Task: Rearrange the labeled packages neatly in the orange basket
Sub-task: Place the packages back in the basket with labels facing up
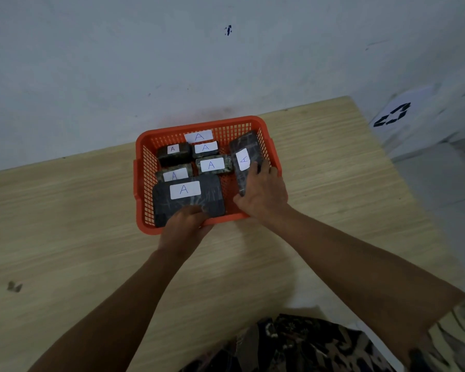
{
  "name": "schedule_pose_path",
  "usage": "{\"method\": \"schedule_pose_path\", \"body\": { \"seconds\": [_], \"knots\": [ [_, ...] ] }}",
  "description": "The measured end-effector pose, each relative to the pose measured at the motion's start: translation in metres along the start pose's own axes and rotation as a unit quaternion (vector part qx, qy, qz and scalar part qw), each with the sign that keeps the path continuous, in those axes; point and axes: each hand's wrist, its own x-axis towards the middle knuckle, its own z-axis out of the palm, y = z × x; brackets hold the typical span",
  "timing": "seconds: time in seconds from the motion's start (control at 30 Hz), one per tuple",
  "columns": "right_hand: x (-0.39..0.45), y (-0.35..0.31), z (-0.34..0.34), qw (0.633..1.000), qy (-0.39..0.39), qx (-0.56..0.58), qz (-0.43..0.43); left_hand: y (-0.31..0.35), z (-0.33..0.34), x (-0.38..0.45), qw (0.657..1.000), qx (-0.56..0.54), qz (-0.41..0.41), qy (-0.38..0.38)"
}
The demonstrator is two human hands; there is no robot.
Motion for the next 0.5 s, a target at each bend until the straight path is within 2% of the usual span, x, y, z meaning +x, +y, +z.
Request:
{"method": "schedule_pose_path", "body": {
  "seconds": [0.27,0.5],
  "knots": [
    [0.008,-0.005,0.004,0.995,-0.096,0.032,0.015,0.001,0.001,-0.001,1.0,-0.002,-0.009,0.011],
    [0.014,-0.006,0.014,0.992,-0.119,0.047,0.001,0.0,0.0,0.0,1.0,0.004,-0.004,0.008]
  ]
}}
